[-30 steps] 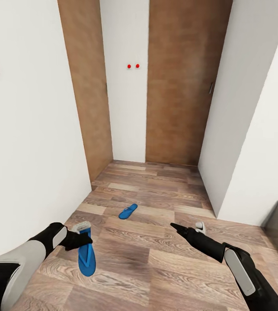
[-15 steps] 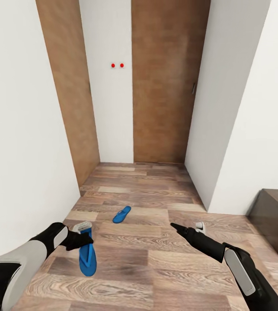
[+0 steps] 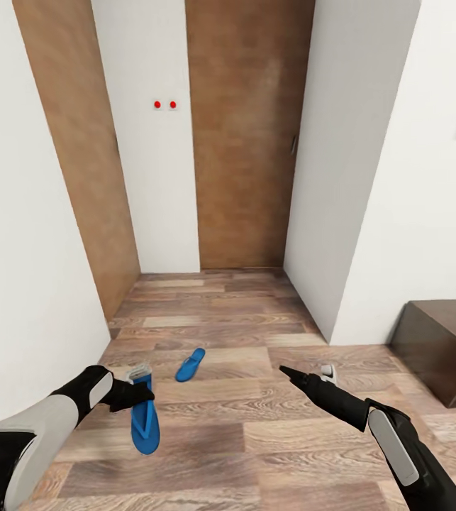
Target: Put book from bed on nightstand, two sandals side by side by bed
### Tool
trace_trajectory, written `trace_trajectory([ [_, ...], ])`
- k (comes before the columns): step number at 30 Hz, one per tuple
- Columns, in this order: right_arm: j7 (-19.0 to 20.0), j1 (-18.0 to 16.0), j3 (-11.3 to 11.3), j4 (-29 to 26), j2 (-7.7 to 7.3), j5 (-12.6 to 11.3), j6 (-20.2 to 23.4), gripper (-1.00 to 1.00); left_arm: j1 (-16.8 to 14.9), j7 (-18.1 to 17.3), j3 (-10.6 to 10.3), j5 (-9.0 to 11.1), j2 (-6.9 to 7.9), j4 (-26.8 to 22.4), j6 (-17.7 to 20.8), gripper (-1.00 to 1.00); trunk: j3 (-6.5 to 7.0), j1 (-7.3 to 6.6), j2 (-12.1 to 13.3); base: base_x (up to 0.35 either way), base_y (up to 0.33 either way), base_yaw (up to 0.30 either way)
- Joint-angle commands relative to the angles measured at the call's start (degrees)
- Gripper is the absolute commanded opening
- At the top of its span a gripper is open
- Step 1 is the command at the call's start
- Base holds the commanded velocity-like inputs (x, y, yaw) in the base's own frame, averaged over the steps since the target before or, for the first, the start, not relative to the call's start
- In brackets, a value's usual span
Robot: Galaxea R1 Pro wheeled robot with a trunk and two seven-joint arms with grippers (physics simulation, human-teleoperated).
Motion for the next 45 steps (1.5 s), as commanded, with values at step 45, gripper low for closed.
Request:
trace_trajectory([
  [45, 0.12, -0.05, -0.21, -0.01, 1.22, -0.24, 0.29, 1.00, 0.03, 0.21, -0.41, 0.47, -0.43, -0.11, 0.18, -1.00, -0.10, 0.01, -0.02, 0.236, 0.179, -0.020],
])
